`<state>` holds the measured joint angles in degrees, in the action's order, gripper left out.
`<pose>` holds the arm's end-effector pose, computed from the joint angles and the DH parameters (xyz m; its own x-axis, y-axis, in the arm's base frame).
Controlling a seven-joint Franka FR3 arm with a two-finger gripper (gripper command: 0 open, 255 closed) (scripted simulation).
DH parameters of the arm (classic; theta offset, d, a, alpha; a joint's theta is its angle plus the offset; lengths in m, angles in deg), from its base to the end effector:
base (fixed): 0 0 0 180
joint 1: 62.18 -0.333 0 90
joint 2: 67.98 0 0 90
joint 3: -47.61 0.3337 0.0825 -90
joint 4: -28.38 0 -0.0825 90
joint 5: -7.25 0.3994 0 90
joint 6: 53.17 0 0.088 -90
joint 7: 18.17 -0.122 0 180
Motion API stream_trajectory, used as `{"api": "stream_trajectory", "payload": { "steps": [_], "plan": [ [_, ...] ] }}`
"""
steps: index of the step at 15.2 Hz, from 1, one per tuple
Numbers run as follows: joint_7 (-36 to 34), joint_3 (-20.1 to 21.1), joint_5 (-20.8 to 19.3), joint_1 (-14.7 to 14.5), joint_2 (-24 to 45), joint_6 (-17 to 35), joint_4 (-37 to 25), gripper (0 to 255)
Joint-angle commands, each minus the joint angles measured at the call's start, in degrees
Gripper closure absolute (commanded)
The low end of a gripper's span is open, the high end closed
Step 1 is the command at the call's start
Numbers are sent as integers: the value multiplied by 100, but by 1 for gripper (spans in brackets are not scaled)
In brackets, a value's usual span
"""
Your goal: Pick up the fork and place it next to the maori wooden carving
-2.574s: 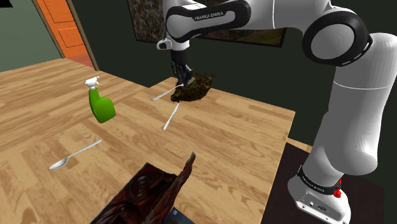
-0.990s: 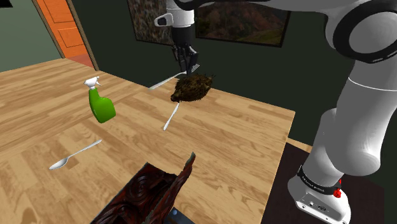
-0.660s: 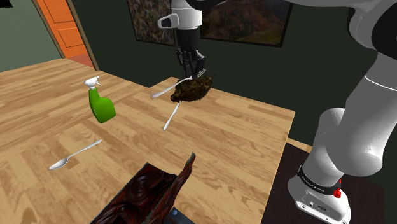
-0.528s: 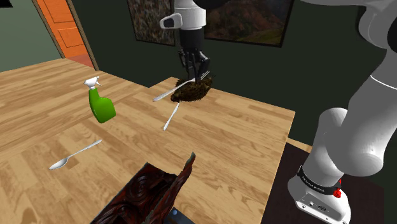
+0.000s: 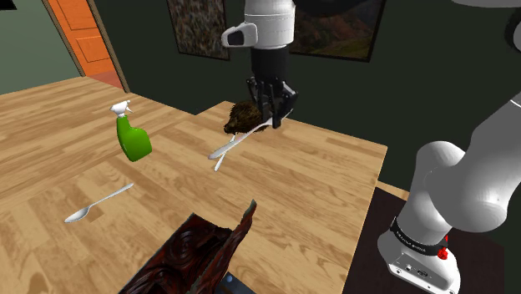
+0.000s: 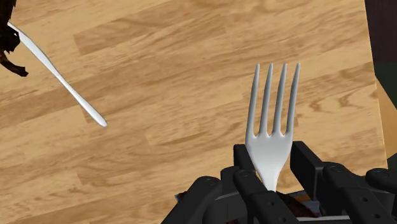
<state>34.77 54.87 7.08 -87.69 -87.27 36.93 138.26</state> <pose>0.3783 0.2540 0.6295 0.0823 0.9957 -0.0423 0.9965 -0.0816 0.0181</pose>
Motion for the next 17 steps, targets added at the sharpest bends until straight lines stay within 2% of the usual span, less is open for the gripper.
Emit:
{"api": "stream_trajectory", "payload": {
  "steps": [1,7,14,17],
  "plan": [
    [-264,172,88,-106,-215,-72,149,255],
    [-952,651,395,-395,-779,-209,563,255],
    [-1818,1287,822,-727,-1201,-383,752,255],
    [-1902,1367,886,-771,-1273,-253,943,255]
  ]
}}
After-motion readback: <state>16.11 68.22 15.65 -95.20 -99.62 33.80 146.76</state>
